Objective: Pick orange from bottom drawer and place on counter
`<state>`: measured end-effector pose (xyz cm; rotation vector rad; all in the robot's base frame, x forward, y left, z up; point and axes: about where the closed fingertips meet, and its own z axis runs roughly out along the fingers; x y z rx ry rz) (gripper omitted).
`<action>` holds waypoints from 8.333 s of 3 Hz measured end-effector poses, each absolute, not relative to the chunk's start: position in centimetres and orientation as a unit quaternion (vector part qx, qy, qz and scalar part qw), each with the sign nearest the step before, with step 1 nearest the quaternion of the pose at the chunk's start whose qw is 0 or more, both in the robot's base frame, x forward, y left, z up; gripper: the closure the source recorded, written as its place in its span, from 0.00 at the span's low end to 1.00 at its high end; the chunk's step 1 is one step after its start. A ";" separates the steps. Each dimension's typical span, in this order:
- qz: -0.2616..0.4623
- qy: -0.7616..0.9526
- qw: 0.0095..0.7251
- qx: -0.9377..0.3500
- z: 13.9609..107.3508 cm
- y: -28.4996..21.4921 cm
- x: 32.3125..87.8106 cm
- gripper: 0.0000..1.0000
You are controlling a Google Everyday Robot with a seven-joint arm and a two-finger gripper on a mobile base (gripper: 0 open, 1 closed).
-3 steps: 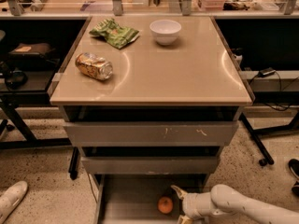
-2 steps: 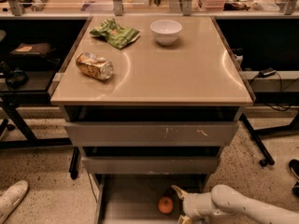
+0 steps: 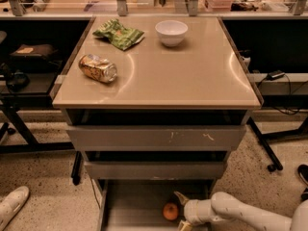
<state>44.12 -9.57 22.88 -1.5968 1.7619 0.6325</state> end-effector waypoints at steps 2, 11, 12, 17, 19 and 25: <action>0.251 0.687 0.344 -0.589 17.1 -9.4 46.9 0.00; 0.221 0.692 0.371 -0.579 23.4 -15.3 47.9 1.00; 0.192 0.691 0.378 -0.586 29.0 -18.2 47.7 1.00; 0.071 0.548 0.453 -0.699 54.6 -18.7 43.0 1.00; 0.009 0.495 0.511 -0.703 68.1 -19.6 44.6 1.00; -0.111 0.365 0.507 -0.773 92.3 -14.0 53.9 1.00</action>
Offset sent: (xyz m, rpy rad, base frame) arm 0.0423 -0.0048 -0.0844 0.0485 0.0248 -0.0740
